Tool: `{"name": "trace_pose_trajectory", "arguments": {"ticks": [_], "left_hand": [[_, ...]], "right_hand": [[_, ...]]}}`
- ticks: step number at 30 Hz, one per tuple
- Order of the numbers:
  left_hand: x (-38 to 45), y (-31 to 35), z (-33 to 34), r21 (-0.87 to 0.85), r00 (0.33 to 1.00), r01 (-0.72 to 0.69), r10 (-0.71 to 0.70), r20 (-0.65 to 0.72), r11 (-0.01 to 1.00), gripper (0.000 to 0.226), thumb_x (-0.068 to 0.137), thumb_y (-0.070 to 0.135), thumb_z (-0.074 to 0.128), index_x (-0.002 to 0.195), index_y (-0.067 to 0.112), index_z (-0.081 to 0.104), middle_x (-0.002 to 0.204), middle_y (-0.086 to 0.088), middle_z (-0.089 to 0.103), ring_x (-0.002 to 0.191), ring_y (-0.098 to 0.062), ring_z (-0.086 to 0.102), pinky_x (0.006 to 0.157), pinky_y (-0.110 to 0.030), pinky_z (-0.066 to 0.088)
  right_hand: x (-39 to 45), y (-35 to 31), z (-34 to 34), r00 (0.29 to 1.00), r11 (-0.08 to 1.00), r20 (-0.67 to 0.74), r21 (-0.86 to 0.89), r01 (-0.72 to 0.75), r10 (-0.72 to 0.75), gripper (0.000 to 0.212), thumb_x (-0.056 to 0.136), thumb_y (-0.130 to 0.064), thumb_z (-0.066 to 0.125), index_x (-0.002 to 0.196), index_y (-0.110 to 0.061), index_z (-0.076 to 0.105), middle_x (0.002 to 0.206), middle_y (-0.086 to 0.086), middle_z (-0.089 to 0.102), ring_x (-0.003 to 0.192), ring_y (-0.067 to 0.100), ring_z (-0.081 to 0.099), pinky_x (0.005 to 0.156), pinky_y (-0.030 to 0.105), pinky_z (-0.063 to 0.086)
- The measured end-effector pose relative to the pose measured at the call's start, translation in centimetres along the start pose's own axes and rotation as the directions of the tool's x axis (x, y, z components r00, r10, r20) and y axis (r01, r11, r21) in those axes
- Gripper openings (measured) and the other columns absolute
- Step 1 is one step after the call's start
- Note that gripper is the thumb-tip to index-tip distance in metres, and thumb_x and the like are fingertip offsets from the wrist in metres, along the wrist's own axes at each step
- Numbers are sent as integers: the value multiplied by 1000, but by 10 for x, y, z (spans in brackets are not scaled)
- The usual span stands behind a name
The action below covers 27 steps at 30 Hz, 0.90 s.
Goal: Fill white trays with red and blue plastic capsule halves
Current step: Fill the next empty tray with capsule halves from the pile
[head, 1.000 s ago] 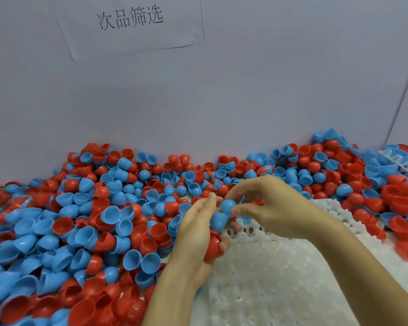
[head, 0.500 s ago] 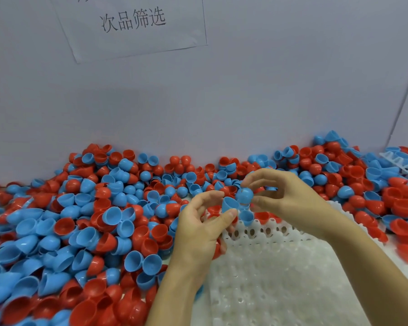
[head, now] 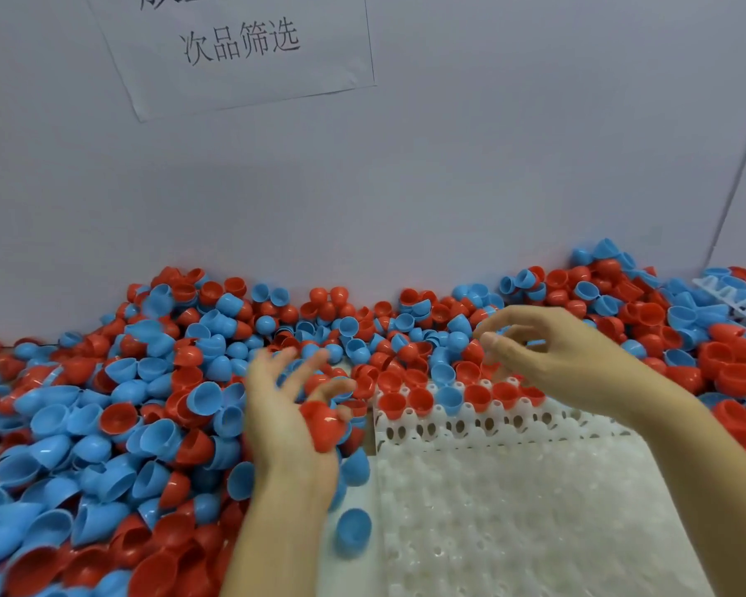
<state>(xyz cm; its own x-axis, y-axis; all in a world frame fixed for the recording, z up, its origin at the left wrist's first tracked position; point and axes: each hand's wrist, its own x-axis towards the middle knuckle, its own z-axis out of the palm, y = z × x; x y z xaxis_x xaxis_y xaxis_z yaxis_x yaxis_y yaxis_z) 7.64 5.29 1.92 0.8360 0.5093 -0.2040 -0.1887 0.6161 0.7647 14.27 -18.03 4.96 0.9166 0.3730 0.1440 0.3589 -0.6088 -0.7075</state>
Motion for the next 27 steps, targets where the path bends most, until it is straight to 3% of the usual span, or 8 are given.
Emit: {"name": "trace_pose_trajectory", "arguments": {"ticks": [4, 7, 11, 13, 18, 21, 23, 27], "left_hand": [[-20, -22, 21, 87, 962, 177, -191, 197, 980, 21, 97, 21, 54, 107, 6, 65, 88, -14, 69, 58, -18, 61, 39, -22, 42], [-20, -25, 24, 114, 947, 169, -194, 256, 979, 22, 93, 5, 48, 108, 6, 64, 92, -17, 64, 78, -28, 61, 60, -32, 49], [-18, -25, 22, 121, 961, 108, -135, 241, 987, 33, 94, -10, 41, 110, 8, 64, 87, -12, 61, 77, -25, 63, 68, -38, 53], [-17, -25, 22, 118, 966, 88, -114, 233, 989, 30, 98, -8, 40, 112, 7, 63, 89, -12, 63, 73, -23, 66, 62, -37, 53], [-14, -26, 20, 42, 966, 77, -85, 244, 996, 21, 103, 1, 43, 114, 7, 60, 106, -18, 74, 98, -30, 74, 81, -37, 57], [-12, -28, 18, 58, 957, 85, -97, 274, 995, 23, 108, 16, 40, 119, 5, 57, 111, -22, 73, 103, -32, 73, 86, -41, 59], [-13, -28, 17, 79, 929, 147, -165, 332, 986, 37, 107, 35, 40, 121, 6, 59, 112, -23, 73, 105, -34, 72, 83, -42, 62], [-12, -32, 16, 334, 903, 114, -238, 358, 936, 31, 104, 28, 51, 109, 5, 71, 96, -16, 74, 78, -21, 71, 62, -28, 57]], "right_hand": [[-1, -19, 19, 978, 994, 186, 65, 89, -100, 7, 93, -34, 67, 96, -40, 69, 87, -16, 73, 80, 3, 71, 73, 25, 59], [-1, -33, 35, 930, 980, 318, 133, 148, -183, 11, 87, -37, 74, 96, -40, 70, 86, -10, 73, 75, 7, 71, 65, 18, 54], [1, -35, 52, 952, 988, 264, 53, 147, -156, 29, 79, -44, 81, 103, -40, 67, 88, -11, 71, 74, 5, 70, 72, 27, 60], [2, -34, 57, 962, 983, 205, 77, 168, -181, 21, 86, -34, 77, 105, -32, 70, 86, -9, 73, 71, 4, 71, 69, 25, 59], [5, -32, 56, 977, 966, 93, 191, 173, -193, 17, 99, -20, 60, 104, -22, 76, 86, -9, 76, 71, 7, 73, 61, 17, 54], [5, -30, 53, 979, 951, 55, 257, 174, -194, 17, 98, -24, 61, 107, -27, 75, 90, -13, 76, 79, 4, 71, 68, 16, 54], [6, -28, 58, 978, 969, 37, 149, 197, -205, 16, 93, -32, 67, 104, -38, 76, 88, -16, 72, 82, -2, 63, 73, 14, 51], [4, -30, 61, 967, 972, 96, -5, 237, -235, 14, 90, -38, 69, 101, -44, 75, 90, -29, 62, 89, -8, 53, 74, 8, 43]]}}
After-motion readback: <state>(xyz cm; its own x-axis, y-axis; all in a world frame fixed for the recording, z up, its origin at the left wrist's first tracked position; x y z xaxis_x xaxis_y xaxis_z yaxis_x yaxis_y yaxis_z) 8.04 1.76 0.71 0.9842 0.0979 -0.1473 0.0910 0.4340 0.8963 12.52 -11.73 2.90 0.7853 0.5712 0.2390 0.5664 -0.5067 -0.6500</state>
